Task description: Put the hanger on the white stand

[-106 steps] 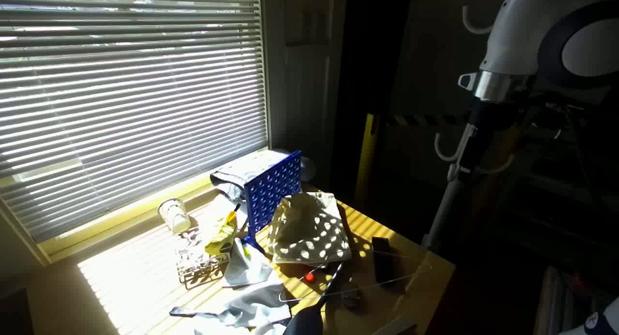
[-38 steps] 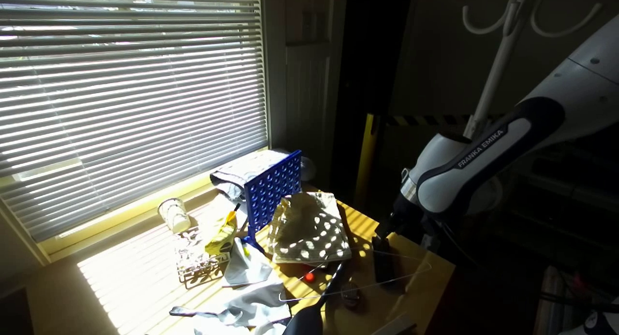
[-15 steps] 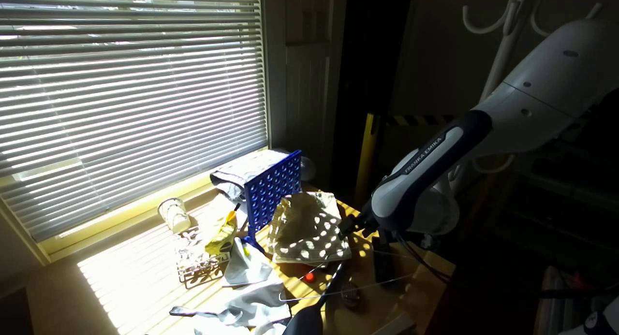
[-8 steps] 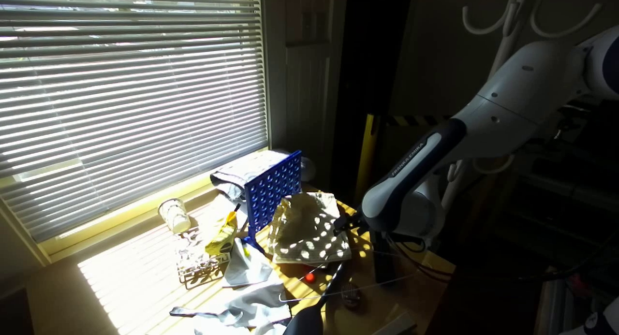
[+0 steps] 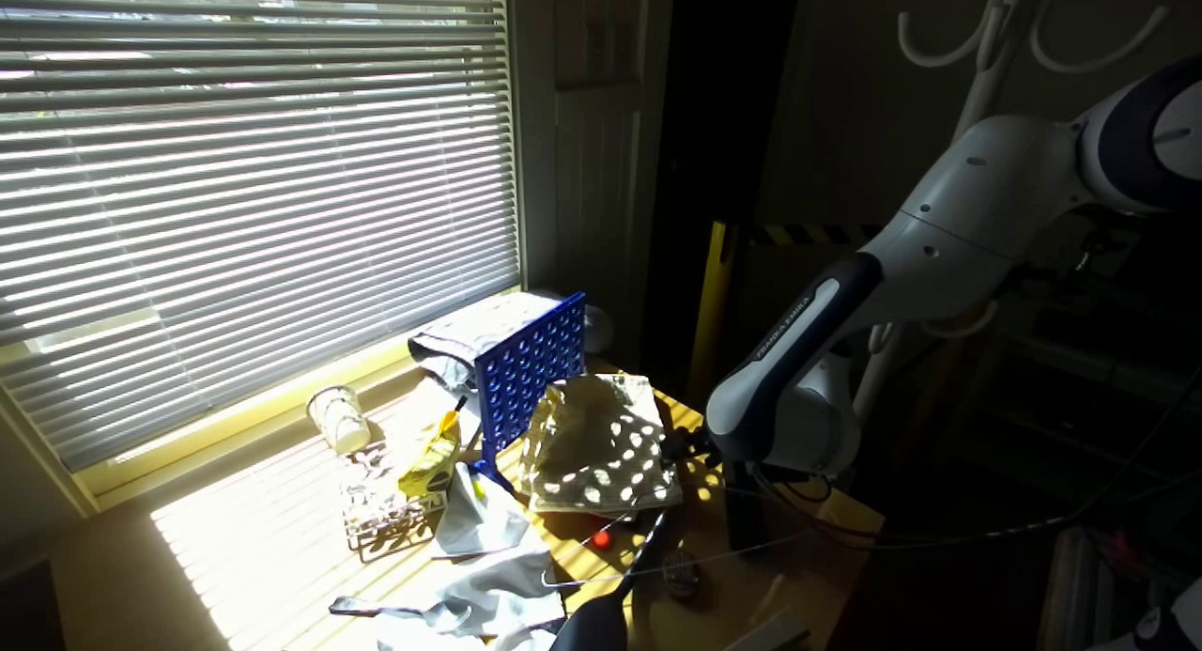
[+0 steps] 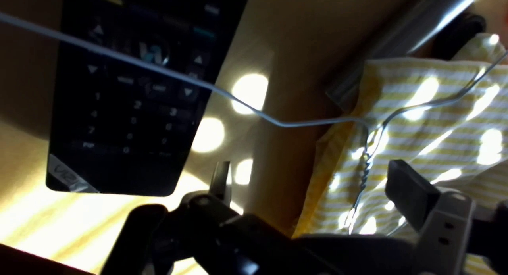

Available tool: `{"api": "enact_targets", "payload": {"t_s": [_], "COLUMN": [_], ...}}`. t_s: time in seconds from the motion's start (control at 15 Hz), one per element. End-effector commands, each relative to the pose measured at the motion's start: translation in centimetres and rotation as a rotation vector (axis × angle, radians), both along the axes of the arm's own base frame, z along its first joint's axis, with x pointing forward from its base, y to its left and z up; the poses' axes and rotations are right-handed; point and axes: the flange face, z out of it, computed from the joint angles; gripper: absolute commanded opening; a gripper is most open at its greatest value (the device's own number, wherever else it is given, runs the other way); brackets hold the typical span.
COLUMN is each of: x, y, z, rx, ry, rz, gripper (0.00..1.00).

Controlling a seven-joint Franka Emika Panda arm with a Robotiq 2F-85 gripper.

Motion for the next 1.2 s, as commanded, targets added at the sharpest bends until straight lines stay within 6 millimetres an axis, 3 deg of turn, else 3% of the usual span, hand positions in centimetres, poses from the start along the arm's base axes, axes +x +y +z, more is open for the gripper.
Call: {"api": "enact_targets", "payload": {"t_s": [0.0, 0.27, 0.93, 1.0, 1.07, 1.13], "x": [-0.3, -0.6, -2.6, -2.8, -2.9, -2.9], "y": [0.3, 0.8, -0.2, -0.3, -0.3, -0.4], "z": [-0.3, 0.1, 0.3, 0.3, 0.4, 0.6], "rx": [0.024, 0.034, -0.045, -0.046, -0.051, -0.054], "ry": [0.015, 0.020, 0.065, 0.073, 0.077, 0.079], "rz": [0.025, 0.076, 0.250, 0.268, 0.283, 0.293], "gripper": [1.00, 1.00, 1.00, 0.97, 0.77, 0.72]}}
